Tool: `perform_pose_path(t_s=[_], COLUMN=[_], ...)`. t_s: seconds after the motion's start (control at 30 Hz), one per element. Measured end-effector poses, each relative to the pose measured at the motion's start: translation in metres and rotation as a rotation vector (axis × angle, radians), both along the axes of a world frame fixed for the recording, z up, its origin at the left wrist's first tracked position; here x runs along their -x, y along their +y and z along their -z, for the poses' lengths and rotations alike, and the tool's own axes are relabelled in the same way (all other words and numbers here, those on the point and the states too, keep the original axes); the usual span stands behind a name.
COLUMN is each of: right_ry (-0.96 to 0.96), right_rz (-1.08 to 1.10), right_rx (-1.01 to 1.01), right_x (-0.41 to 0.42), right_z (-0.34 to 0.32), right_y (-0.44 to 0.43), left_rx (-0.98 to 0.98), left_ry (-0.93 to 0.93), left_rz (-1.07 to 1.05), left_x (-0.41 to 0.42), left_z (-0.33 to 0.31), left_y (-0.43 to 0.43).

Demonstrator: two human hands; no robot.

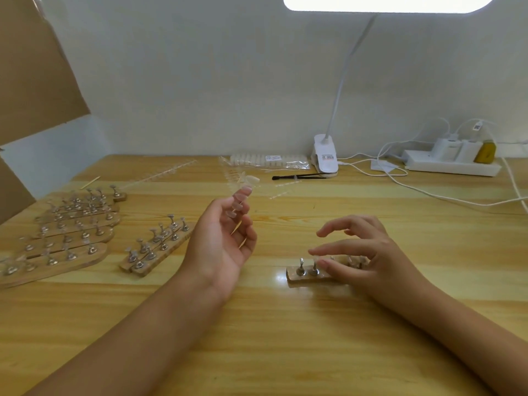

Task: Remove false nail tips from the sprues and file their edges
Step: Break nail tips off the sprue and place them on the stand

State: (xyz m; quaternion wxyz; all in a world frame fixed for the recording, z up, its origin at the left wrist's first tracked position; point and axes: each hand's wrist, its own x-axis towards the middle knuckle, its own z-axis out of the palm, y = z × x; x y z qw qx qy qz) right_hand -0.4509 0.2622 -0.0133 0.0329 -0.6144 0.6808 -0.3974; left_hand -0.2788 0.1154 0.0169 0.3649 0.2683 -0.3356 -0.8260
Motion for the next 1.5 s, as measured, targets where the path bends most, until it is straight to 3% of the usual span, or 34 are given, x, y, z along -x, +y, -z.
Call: perform_pose_path(t_s=[0.8,0.9,1.17,1.5], right_ry=[0.117,0.123,0.158,0.207], right_rz=[0.001,-0.001,-0.025,-0.019], right_rx=[-0.037,-0.026,-0.018,0.005], right_x=[-0.007,-0.007,-0.006,-0.007], right_z=[-0.001,0.0,0.0,-0.001], right_y=[0.002,0.002,0.002,0.003], left_rx=[0.039,0.106,0.522,0.458], left_ry=[0.008,-0.007,-0.253,-0.292], left_rz=[0.13,0.142,0.288,0.298], left_x=[0.003,0.003,0.003,0.005], left_z=[0.0,0.001,0.012,0.015], left_y=[0.005,0.005,0.01,0.008])
